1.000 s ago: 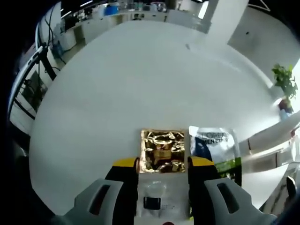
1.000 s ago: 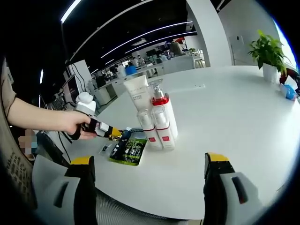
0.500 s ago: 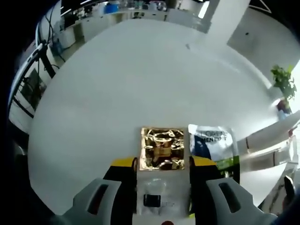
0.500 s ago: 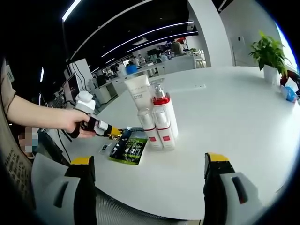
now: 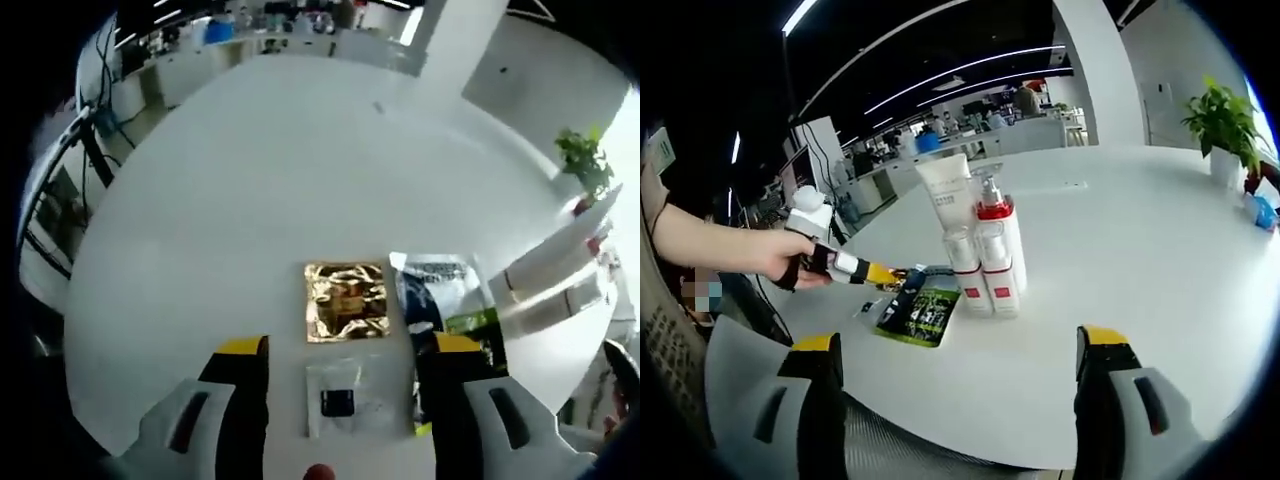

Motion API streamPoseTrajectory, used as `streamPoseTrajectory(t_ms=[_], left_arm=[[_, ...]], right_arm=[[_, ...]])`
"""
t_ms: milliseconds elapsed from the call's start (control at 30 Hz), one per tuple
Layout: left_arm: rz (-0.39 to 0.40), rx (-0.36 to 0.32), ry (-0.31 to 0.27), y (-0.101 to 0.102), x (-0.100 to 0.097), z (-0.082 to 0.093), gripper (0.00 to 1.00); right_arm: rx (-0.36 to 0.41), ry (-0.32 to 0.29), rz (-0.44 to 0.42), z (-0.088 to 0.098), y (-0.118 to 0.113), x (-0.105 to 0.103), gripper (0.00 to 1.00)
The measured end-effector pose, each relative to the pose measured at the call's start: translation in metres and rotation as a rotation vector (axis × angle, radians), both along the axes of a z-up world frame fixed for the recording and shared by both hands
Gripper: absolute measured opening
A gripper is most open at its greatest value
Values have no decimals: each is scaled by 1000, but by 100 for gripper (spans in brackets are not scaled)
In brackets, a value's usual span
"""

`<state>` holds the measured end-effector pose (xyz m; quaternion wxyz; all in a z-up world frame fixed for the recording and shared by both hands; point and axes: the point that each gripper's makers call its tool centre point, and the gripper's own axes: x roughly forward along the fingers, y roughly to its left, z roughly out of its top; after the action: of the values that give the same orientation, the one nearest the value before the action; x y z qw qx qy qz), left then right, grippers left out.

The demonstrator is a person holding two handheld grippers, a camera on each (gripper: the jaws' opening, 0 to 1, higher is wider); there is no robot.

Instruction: Arrange the skincare products in the storage area until every visible bottle or jar stands upright without overlapping.

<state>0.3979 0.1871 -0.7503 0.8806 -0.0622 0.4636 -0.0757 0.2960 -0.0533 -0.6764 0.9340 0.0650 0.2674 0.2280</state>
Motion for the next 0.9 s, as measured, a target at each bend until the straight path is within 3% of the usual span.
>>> streamPoseTrajectory(t_ms=[200,267,500,900], left_arm=[[-84,3,-53,2,-15,10,75],[-122,34,-97,10,-12,11,77],[-316,80,-228,9,-35,36,90],[-389,19,-323,13,-72,57,97]], right_arm=[[-3,7,19,-1,3,-2,97],[4,10,17,-1,2,-1,97],[-3,20,42,-4,7,-4,97],[-24,21,60,-5,9,-6,97]])
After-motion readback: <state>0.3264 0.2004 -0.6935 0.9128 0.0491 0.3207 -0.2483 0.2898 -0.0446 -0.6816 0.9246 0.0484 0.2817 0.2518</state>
